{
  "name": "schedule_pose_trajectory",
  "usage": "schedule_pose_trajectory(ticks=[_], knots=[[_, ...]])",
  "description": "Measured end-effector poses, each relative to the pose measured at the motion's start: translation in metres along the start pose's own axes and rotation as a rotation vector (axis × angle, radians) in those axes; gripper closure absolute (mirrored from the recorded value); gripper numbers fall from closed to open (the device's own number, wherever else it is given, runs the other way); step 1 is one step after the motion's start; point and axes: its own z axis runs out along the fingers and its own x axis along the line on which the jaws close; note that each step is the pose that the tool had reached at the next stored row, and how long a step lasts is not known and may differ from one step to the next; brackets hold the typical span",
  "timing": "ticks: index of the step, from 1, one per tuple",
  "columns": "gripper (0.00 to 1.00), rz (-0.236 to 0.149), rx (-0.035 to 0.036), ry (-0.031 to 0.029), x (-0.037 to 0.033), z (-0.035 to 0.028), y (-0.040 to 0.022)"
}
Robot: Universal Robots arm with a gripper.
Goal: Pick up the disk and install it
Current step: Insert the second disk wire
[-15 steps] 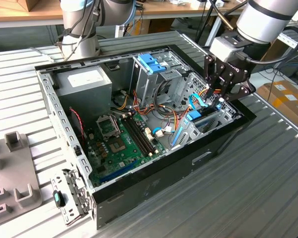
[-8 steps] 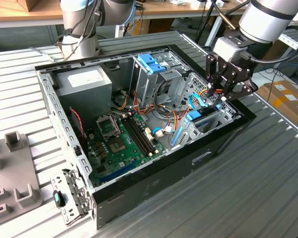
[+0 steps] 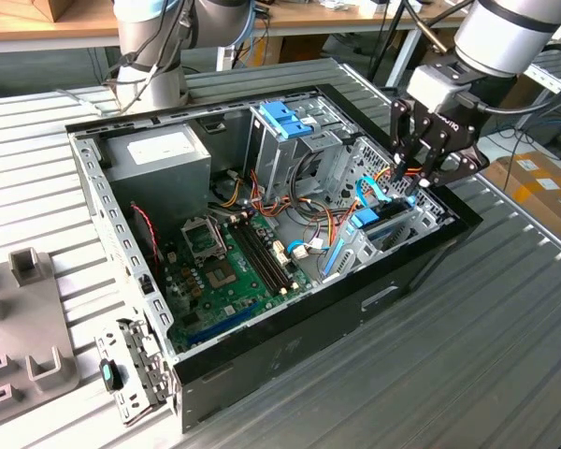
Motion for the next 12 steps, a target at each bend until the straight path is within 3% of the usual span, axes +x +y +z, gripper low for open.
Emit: schedule_pose_trajectory(ticks=[9, 11, 12], knots=[[0.64, 0.000, -0.0013, 0.0001, -0.0004, -0.0006, -0.0025], [0.64, 0.000, -0.0013, 0.0004, -0.0010, -0.0007, -0.0071], [0.64, 0.000, -0.0012, 0.0001, -0.0011, -0.0005, -0.0122]])
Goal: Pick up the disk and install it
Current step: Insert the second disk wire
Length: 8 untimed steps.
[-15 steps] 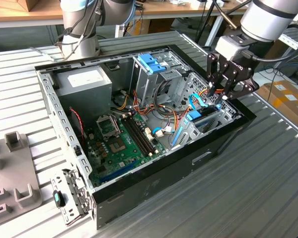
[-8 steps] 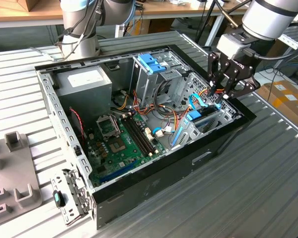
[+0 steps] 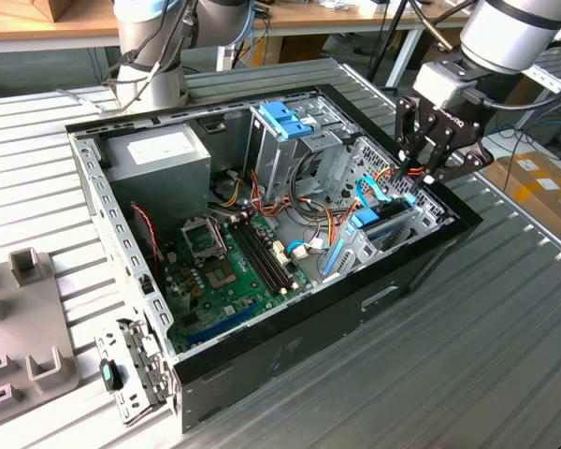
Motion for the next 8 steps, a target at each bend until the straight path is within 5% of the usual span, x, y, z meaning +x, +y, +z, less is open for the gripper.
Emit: schedule_pose_trajectory(ticks=[4, 8], knots=[[0.64, 0.000, 0.0000, 0.0000, 0.0004, 0.0001, -0.0142], [0.64, 0.000, 0.0000, 0.0002, 0.0004, -0.0002, -0.0182]])
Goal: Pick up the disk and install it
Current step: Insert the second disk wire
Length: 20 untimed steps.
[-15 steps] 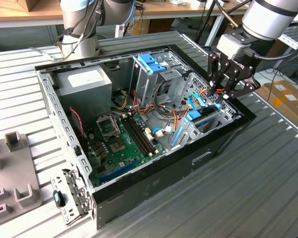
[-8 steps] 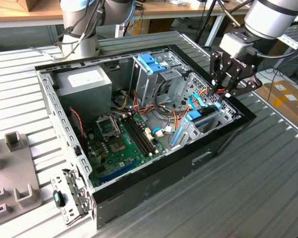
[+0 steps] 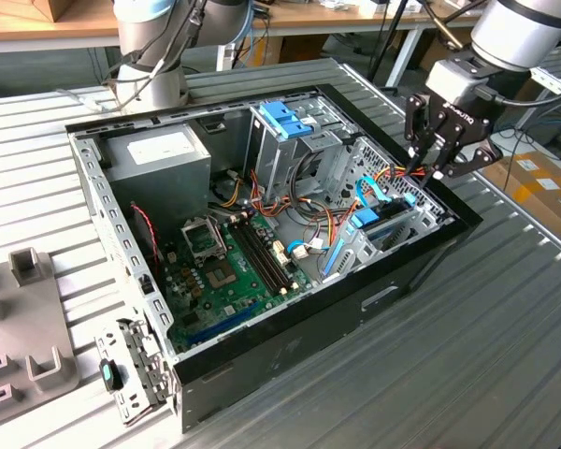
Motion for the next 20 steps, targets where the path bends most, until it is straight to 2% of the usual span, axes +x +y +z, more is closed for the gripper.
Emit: schedule_pose_trajectory(ticks=[4, 8, 14, 18, 20], knots=[[0.64, 0.000, -0.0004, -0.0004, 0.0002, -0.0022, -0.0046], [0.64, -0.019, -0.0005, -0.0045, 0.0005, -0.0023, -0.0118], [0.64, -0.069, -0.0013, -0.0070, 0.0009, -0.0022, -0.0191], [0.64, -0.122, -0.0023, -0.0079, 0.0009, -0.0022, -0.0205], [0.64, -0.136, -0.0026, -0.0079, 0.0009, -0.0022, -0.0206]])
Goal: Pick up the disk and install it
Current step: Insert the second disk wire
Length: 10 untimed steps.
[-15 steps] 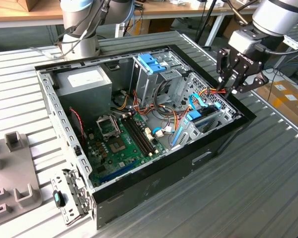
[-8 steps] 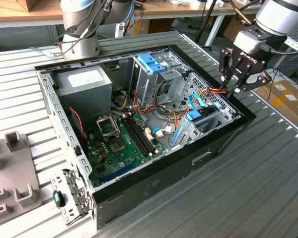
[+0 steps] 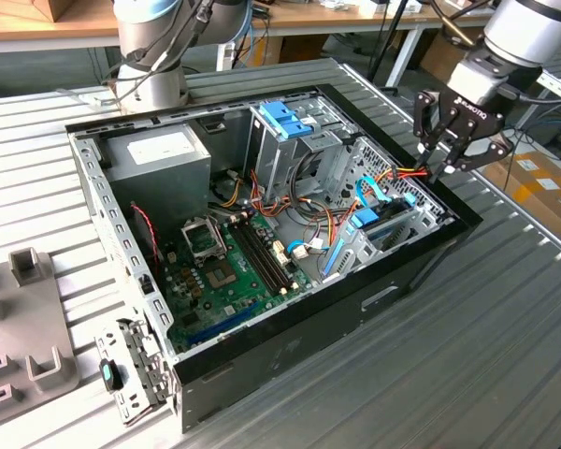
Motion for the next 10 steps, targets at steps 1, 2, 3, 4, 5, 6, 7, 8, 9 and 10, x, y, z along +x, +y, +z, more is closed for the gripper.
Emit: schedule_pose_trajectory(ticks=[1, 2, 3, 4, 5, 6, 7, 8, 9, 10], knots=[[0.64, -0.008, -0.0002, -0.0001, 0.0000, 0.0000, 0.0000], [0.64, -0.017, -0.0004, -0.0002, 0.0000, -0.0002, 0.0000], [0.64, -0.023, -0.0005, -0.0001, 0.0001, -0.0005, 0.0000], [0.64, -0.029, -0.0007, -0.0003, 0.0001, -0.0008, 0.0000], [0.64, -0.034, -0.0008, -0.0005, 0.0000, -0.0012, 0.0000], [0.64, -0.045, -0.0011, -0.0004, 0.0000, -0.0020, 0.0000], [0.64, -0.052, -0.0012, -0.0007, 0.0000, -0.0023, 0.0000], [0.64, -0.059, -0.0014, -0.0008, -0.0001, -0.0023, 0.0000], [0.64, -0.071, -0.0016, -0.0009, -0.0001, -0.0024, 0.0000], [0.64, -0.090, -0.0021, -0.0008, 0.0000, -0.0025, 0.0000]])
